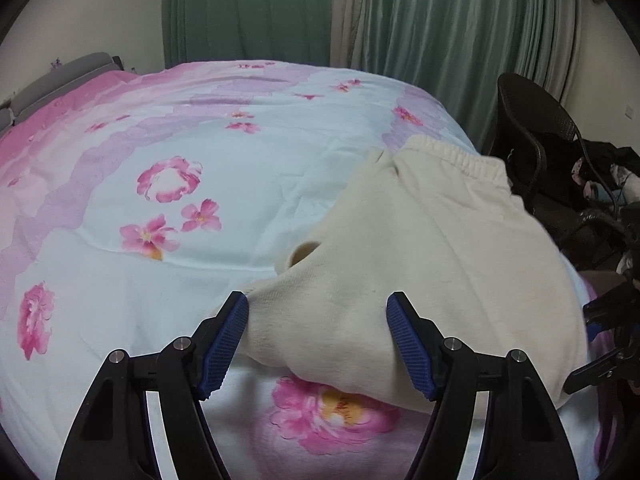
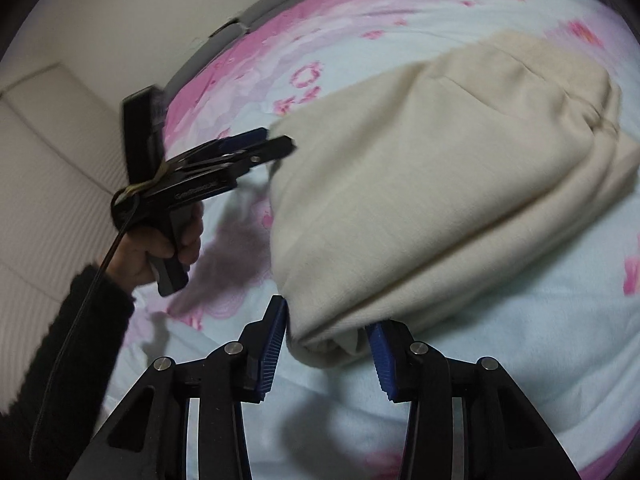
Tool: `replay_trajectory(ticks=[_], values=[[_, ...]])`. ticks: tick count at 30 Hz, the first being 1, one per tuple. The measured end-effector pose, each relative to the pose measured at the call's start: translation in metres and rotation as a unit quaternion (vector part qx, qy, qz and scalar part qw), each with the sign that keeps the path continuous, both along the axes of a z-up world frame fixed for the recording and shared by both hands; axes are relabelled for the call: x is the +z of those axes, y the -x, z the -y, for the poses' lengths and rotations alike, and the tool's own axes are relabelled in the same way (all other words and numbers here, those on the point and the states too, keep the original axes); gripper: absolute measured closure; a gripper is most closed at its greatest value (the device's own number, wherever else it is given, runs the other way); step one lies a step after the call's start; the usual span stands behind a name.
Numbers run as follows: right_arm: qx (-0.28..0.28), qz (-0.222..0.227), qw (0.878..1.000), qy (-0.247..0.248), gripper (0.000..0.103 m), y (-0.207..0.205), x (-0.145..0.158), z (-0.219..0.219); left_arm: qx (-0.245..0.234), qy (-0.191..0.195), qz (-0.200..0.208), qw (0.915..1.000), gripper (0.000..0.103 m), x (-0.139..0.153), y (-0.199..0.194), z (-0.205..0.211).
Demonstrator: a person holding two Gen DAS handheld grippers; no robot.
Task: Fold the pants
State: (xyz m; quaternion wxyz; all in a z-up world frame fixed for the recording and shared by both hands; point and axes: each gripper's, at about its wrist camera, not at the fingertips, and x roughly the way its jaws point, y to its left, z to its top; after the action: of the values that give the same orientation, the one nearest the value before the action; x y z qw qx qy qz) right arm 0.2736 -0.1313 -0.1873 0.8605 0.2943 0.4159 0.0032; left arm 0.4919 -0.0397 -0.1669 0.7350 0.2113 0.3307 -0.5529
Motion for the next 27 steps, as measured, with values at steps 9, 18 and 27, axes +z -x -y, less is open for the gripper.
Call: replay_trajectory(ticks=[9, 18, 27], values=[[0.045, -0.041, 0.998, -0.035, 0.087, 0.011, -0.017, -0.016, 0.021, -0.001, 0.016, 0.9997, 0.054, -0.014, -0.013, 0.007], [0.047, -0.021, 0.998, 0.026, 0.077, 0.022, 0.005, -0.013, 0.068, 0.016, 0.026, 0.9972, 0.068, -0.005, 0.001, -0.002], [0.011, 0.021, 1.000, 0.006, 0.058, 0.034, 0.016, 0.014, 0.097, -0.014, 0.044, 0.9942, 0.060, 0.003, 0.025, 0.006]])
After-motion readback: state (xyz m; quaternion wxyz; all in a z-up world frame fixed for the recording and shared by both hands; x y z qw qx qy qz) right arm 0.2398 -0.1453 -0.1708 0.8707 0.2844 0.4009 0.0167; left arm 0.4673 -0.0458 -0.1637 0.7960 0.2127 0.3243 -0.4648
